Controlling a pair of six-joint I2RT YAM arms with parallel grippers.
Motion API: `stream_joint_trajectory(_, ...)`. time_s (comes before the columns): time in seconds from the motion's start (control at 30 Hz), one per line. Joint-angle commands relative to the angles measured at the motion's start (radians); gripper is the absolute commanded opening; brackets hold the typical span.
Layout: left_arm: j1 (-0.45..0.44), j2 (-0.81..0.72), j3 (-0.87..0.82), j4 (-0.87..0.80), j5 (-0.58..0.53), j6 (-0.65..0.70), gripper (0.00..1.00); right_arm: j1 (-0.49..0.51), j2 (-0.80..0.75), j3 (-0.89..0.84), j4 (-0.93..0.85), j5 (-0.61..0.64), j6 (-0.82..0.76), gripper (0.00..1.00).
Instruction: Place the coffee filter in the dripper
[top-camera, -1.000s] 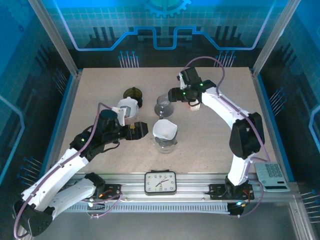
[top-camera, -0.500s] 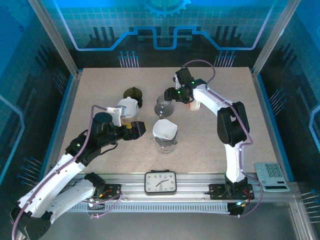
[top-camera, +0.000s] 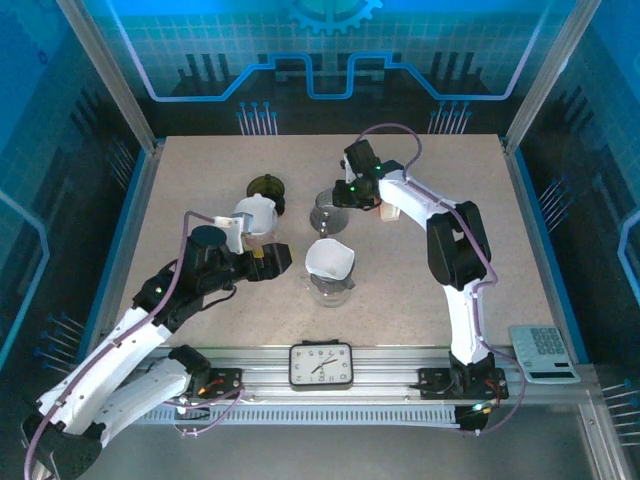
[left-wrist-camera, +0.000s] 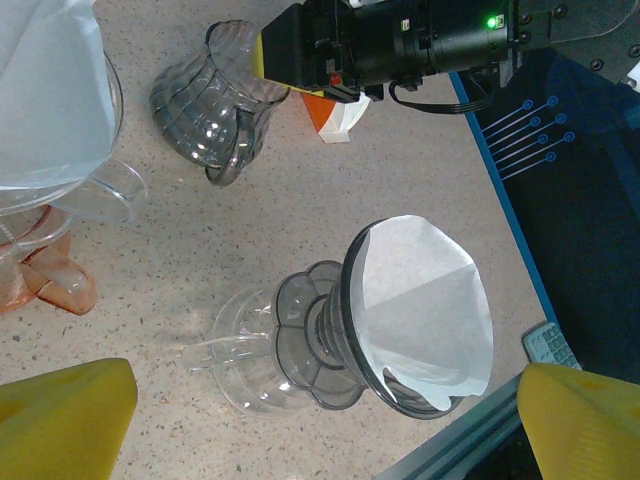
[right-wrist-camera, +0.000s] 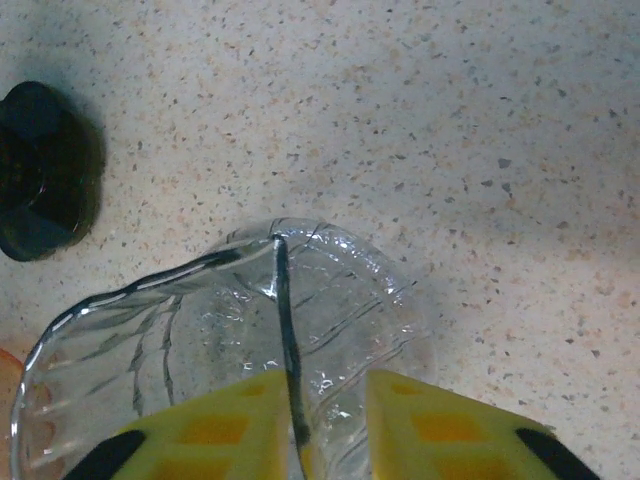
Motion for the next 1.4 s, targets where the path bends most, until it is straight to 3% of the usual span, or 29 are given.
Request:
stream_joint_trajectory(0.0, 0.006, -0.019, -0.019, 0.006, 0.012, -0.018, 0.99, 0.009, -0.055, -0.019, -0.034, 0.069, -0.017, 0.19)
stream_joint_trajectory(0.17, 0.006, -0.022, -0.023, 0.014, 0.016, -0.022, 0.99, 0.008, -0.124, -0.094, -0.027, 0.119, -0.025, 0.07)
stream_joint_trajectory(0.4, 0.006, -0.028, -0.025, 0.014, 0.023, -0.024, 0.99, -0.002, -0.242, -0.218, -0.021, 0.187, -0.028, 0.02)
stream_joint_trajectory(1.03, 0.007, -0.056, -0.059, 0.035, 0.025, -0.036, 0.99, -0.046, -0.724, -0.759, -0.048, 0.319, 0.026, 0.03)
stream_joint_trajectory(1.37, 0.006, -0.058, -0.071, 0.039, 0.026, -0.037, 0.99, -0.045, -0.804, -0.875, -0.068, 0.361, 0.049, 0.08)
